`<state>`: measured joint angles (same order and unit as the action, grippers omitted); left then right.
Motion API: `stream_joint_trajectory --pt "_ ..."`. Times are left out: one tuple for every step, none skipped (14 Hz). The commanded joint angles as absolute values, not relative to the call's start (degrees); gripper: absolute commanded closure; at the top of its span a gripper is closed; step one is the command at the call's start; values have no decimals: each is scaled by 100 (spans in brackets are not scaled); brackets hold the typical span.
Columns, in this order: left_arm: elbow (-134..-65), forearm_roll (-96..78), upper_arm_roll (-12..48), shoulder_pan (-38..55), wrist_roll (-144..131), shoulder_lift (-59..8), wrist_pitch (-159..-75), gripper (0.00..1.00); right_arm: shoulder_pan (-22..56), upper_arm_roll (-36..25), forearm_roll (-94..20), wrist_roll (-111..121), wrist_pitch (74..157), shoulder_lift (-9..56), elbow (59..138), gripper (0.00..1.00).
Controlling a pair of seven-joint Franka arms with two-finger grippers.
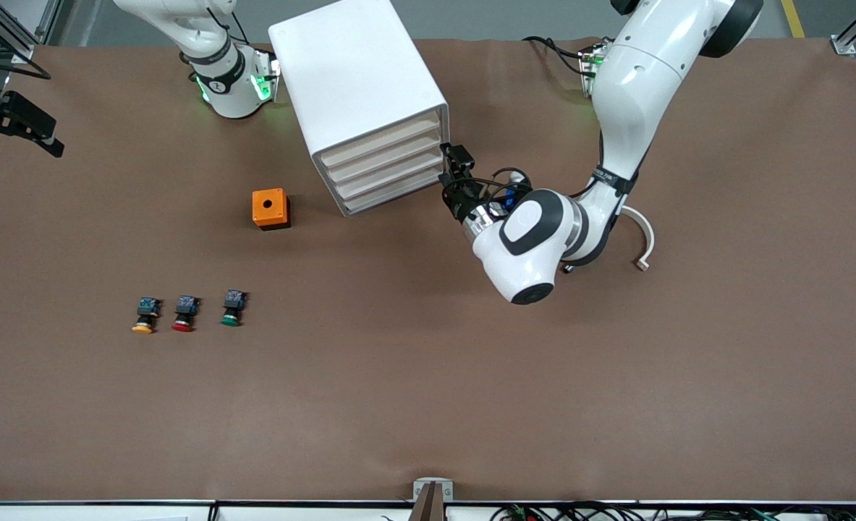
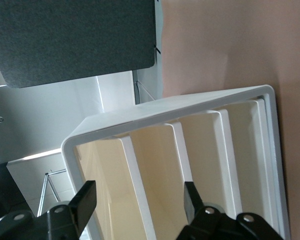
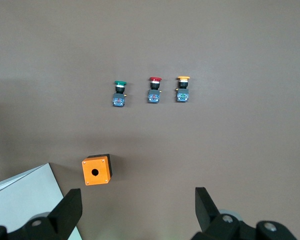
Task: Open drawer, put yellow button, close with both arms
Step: 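Pull the drawer open with the left gripper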
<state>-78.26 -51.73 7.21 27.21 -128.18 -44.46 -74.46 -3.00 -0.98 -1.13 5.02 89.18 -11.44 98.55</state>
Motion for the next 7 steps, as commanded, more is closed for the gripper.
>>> stream_joint_trajectory --pt "-7770 -5439 703 3005 -12920 -4605 -7374 22 -281 -105 -62 545 8938 -1230 9923 0" --pt "-7770 -5493 703 3102 -12920 -4658 -7374 22 -281 -105 -62 545 8938 -1230 9923 0" --pt "-7770 -5502 703 3198 -12929 -4702 -7374 22 -281 -105 -62 545 8938 -1230 9923 0" --pt "-7770 -5537 703 3286 -12929 -4720 -7374 22 -281 -105 -62 545 8938 -1230 9923 0" --pt "-7770 -5598 703 3357 -12920 -4720 -7374 22 -281 -105 -62 545 8938 -1230 9923 0" --pt "-7770 -5607 703 3375 -12920 -4720 -7383 23 -281 -105 -62 545 8930 -1230 9923 0" --pt "-7778 -5616 703 3427 -12929 -4728 -7374 27 -281 -105 -62 545 8930 -1230 9923 0"
